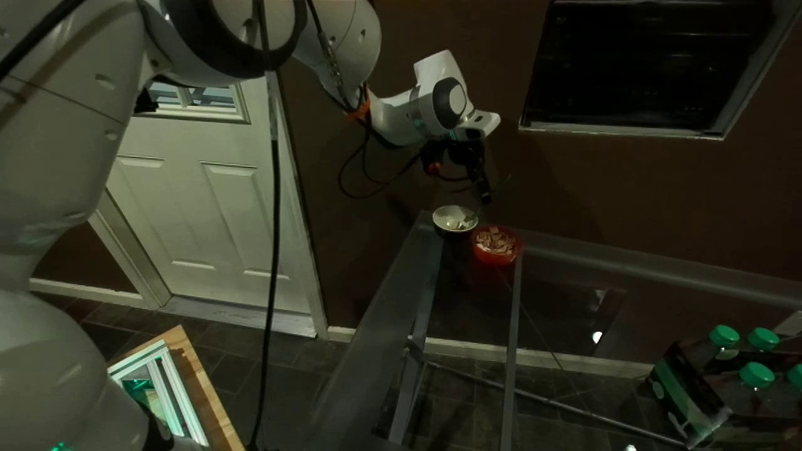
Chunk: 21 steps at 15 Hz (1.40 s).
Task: Use the green spoon to put some of the contents of the pink bowl into the ceramic bowl
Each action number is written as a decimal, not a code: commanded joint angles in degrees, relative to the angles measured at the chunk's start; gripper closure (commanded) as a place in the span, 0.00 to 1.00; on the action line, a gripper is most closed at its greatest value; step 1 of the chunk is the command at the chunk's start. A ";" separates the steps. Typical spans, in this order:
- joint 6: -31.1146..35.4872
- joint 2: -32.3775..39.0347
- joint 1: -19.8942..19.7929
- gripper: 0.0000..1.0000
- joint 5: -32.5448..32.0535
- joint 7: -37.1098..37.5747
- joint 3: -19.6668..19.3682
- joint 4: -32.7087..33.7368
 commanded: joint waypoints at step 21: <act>7.78 -9.59 -25.15 0.96 21.29 -31.64 19.96 -9.61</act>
